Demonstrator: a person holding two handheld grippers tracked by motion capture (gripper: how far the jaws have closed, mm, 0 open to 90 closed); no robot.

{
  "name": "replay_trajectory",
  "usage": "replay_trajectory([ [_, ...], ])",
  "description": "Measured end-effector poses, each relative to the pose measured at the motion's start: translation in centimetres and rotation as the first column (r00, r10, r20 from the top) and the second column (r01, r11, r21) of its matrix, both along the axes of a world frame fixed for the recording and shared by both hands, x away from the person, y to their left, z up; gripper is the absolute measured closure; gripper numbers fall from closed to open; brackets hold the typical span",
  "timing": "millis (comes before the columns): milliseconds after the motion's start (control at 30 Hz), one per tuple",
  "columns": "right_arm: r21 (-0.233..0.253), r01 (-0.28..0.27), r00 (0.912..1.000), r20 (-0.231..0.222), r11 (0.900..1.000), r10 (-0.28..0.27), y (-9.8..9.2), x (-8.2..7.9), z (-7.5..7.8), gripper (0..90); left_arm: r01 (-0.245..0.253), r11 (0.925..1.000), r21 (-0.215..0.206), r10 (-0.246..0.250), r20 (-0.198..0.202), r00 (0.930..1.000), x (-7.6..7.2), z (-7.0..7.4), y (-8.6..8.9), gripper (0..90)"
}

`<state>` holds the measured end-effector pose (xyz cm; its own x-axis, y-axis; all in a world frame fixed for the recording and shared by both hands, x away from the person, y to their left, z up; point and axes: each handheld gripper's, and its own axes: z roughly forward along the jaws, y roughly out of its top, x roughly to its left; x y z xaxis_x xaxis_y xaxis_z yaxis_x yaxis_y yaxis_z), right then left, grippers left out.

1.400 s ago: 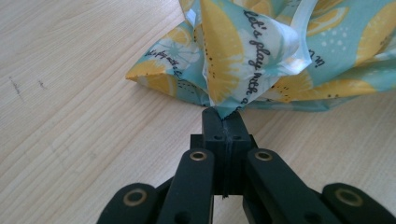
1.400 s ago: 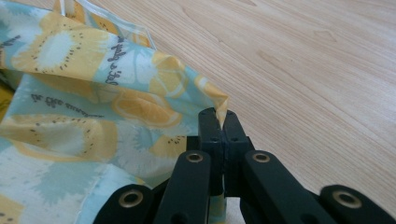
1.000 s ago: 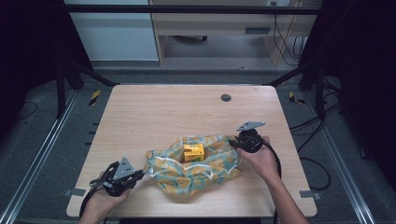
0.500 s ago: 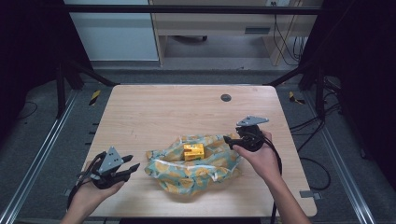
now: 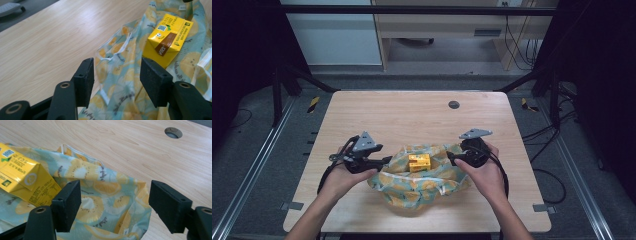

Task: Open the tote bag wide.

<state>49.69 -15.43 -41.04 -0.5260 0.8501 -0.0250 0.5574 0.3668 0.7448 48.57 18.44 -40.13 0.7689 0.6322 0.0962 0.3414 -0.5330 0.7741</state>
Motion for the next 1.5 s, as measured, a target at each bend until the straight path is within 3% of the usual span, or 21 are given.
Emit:
replay_trajectory([
  [300,0.001,0.011,0.9995,-0.029,1.000,-0.011,-0.2,-0.8,-1.0,17.7,0.017,0.9978,0.064,-0.014,-0.051,0.9986,0.9,-1.6,-1.3,41.0],
  [533,-0.027,0.006,0.9998,-0.018,1.000,-0.006,-0.3,-2.0,-1.2,10.4,0.034,0.9948,0.096,-0.027,-0.073,0.9969,1.0,-3.1,-1.9,40.7],
  [633,-0.014,0.025,0.9994,-0.021,1.000,-0.026,-0.7,-2.9,-1.8,9.5,0.042,0.9920,0.119,-0.032,-0.089,0.9956,1.1,-3.7,-2.2,48.7],
  [700,-0.014,0.026,0.9991,-0.034,1.000,-0.026,-0.9,-3.4,-2.5,9.8,0.037,0.9898,0.138,-0.023,-0.098,0.9949,1.1,-4.0,-2.2,58.6],
  [733,-0.008,0.016,0.9978,-0.064,1.000,-0.016,-1.2,-3.9,-3.5,14.9,0.025,0.9896,0.142,-0.011,-0.098,0.9951,1.1,-4.2,-2.2,71.4],
  [800,-0.006,0.009,0.9973,-0.073,1.000,-0.009,-1.3,-4.0,-3.8,18.9,0.014,0.9900,0.141,0.002,-0.112,0.9937,1.2,-4.4,-2.1,76.0],
  [900,0.007,-0.020,0.9952,-0.095,1.000,0.020,-1.6,-4.6,-4.6,34.6,0.000,0.9894,0.145,0.017,-0.117,0.9930,1.2,-4.6,-2.0,87.5],
  [933,0.011,-0.039,0.9938,-0.103,0.999,0.040,-1.7,-4.9,-4.9,43.4,-0.002,0.9893,0.146,0.020,-0.119,0.9927,1.2,-4.6,-1.9,89.5],
  [1233,0.036,-0.072,0.9928,-0.094,0.997,0.075,-2.1,-5.5,-4.9,64.4,-0.026,0.9932,0.113,0.036,-0.087,0.9955,0.8,-4.3,-1.6,89.9],
  [1500,0.026,-0.099,0.9912,-0.085,0.995,0.101,-2.1,-6.3,-4.9,81.2,-0.041,0.9945,0.096,0.047,-0.062,0.9970,0.5,-4.2,-1.2,90.0],
])
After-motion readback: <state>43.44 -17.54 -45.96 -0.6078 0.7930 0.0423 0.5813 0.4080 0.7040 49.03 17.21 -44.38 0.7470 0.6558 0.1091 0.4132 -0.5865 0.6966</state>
